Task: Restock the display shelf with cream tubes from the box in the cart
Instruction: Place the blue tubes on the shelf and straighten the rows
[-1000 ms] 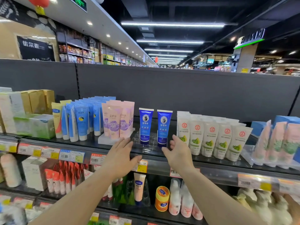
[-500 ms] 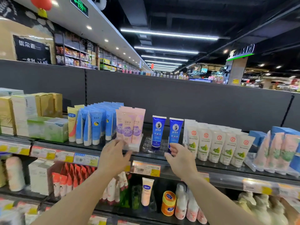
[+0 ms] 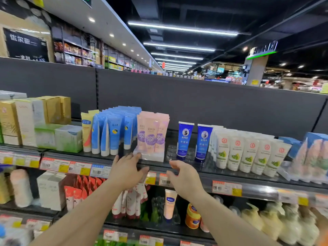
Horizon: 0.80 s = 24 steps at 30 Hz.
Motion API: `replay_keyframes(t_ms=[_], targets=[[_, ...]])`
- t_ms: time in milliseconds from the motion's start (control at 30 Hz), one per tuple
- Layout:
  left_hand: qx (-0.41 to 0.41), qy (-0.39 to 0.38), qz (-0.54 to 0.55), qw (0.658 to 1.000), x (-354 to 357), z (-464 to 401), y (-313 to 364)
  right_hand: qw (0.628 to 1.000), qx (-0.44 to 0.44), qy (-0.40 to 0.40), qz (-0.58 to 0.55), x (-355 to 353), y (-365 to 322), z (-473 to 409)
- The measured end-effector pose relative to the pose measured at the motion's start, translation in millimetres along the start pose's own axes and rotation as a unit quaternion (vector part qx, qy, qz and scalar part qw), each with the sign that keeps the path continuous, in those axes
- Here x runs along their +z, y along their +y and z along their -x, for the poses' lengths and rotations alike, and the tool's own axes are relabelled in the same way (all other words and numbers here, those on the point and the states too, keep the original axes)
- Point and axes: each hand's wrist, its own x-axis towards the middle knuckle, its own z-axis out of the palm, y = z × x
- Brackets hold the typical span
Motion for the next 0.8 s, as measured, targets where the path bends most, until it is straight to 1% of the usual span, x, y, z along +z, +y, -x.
replay_keyframes(t_ms=[67,167,233,300,433,567,700,767,800], targets=[[-0.005,0.033,0.015,0.999,1.9,-0.3,0.6,1.000,0.006,0.003,-0.002,-5.4,2.3,1.7],[0.011,0.118,0.037,0.992,3.2,-0.5,15.5,1.000,0.024,0.017,0.000,-19.9,11.7,4.9],[0.032,0.143,0.043,0.988,4.6,-1.3,34.8,0.998,0.042,0.033,0.011,-32.7,22.9,7.1],[0.053,0.152,0.052,0.986,5.5,-2.9,58.0,0.996,0.064,0.052,0.019,-46.9,37.0,10.1],[0.104,0.111,0.092,0.984,15.8,-5.3,106.9,0.992,0.103,0.071,0.024,-79.0,68.8,20.9],[0.154,0.087,0.093,0.980,34.8,-2.3,159.7,0.984,0.136,0.099,0.052,-117.5,107.3,33.4],[0.165,0.047,0.085,0.982,53.3,0.4,212.3,0.961,0.191,0.157,0.122,-158.9,157.5,39.5],[0.162,0.044,0.095,0.981,59.6,0.8,236.5,0.957,0.201,0.179,0.108,-179.7,181.6,39.8],[0.161,0.048,0.097,0.981,61.7,0.3,247.2,0.957,0.203,0.190,0.078,-188.7,192.9,38.7]])
